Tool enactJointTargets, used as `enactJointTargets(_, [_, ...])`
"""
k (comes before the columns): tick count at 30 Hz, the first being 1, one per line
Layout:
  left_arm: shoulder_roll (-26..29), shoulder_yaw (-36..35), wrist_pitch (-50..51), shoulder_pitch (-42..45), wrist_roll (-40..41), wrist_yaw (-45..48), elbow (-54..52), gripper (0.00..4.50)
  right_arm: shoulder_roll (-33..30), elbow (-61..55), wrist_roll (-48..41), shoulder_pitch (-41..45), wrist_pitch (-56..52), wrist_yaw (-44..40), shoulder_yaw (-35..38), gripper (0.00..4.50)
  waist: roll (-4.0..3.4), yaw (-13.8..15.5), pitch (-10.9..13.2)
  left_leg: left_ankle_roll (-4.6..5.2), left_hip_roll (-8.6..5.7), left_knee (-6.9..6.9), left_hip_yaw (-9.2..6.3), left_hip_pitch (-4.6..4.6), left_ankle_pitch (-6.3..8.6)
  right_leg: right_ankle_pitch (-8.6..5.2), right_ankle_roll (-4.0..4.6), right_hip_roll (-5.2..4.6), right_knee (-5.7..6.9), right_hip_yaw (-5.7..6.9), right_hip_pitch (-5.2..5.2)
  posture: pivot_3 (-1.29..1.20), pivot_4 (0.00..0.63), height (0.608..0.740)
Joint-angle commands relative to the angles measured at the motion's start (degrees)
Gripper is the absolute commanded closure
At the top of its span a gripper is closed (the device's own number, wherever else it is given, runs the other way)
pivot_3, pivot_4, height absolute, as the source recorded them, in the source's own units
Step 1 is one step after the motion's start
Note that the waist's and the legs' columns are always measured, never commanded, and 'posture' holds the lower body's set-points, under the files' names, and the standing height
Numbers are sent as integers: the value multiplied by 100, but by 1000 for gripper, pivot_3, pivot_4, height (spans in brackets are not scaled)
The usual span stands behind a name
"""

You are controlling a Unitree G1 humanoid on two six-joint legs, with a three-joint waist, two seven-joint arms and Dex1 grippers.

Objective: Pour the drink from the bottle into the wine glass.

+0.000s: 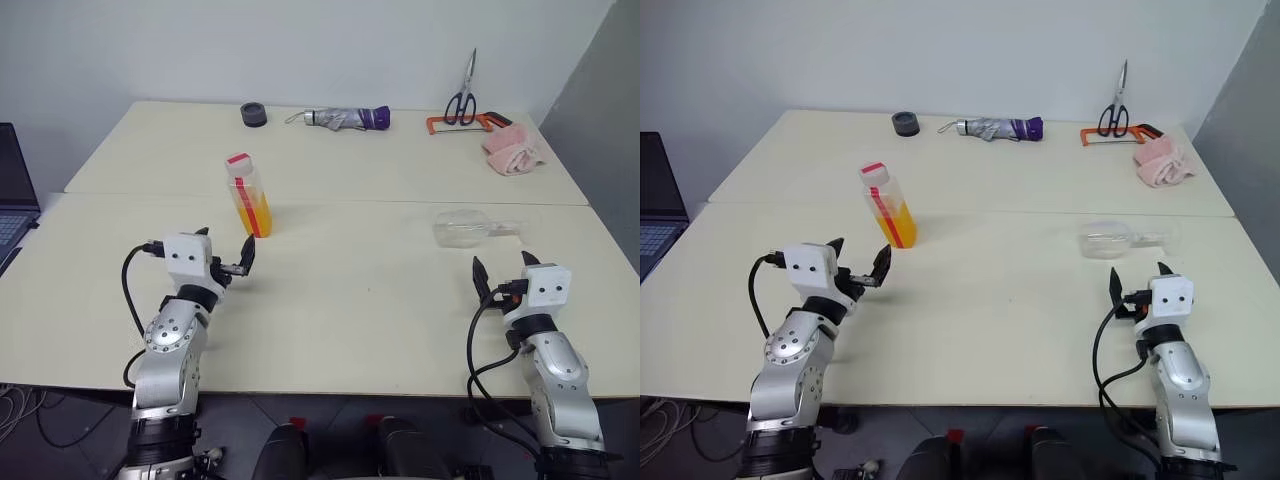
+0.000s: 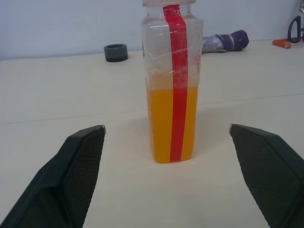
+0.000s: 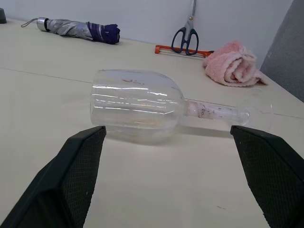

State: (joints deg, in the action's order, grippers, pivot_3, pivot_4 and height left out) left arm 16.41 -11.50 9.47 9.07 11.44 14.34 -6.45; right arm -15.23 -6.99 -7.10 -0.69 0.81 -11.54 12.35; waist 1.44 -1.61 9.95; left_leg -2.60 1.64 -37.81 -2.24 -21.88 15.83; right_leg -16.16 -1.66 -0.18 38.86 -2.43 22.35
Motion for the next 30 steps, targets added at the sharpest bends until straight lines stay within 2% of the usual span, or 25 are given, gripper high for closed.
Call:
enactJointTargets(1, [-35, -7, -125, 79, 74, -1, -260, 15, -18, -115, -49, 68, 153, 15, 81, 0, 0, 0, 0, 0, 0, 0, 0, 0, 0, 0, 0, 0, 0, 0, 0, 0, 150, 740])
enactJointTargets(15, [83, 87, 14, 88, -64, 55, -283, 15, -21, -132, -23, -29, 185, -57, 15, 0, 0, 0, 0, 0, 0, 0, -1, 0, 0, 0, 0, 0, 0, -1, 0, 0, 150, 740])
enactJointTargets(22, [47, -90, -238, 133, 140, 122, -191, 15, -71, -166, -72, -23, 208, -258, -49, 0, 0, 0, 0, 0, 1, 0, -1, 0, 0, 0, 0, 0, 0, 0, 0, 0, 150, 740])
enactJointTargets(26, [45, -73, -139, 267, 108, 46, -42, 15, -194, -404, -272, -27, 126, -831, -346, 0, 0, 0, 1, 0, 0, 0, -1, 0, 0, 0, 0, 0, 0, 1, 0, 0, 150, 740])
enactJointTargets(30, [41, 40, 244, 605, 33, -106, 63, 15, -642, -1261, -1131, 121, -942, -1915, -952, 0, -4, 0, 5, 0, -1, -2, -3, 0, 0, 0, -2, 1, 0, 5, 0, 0, 150, 740])
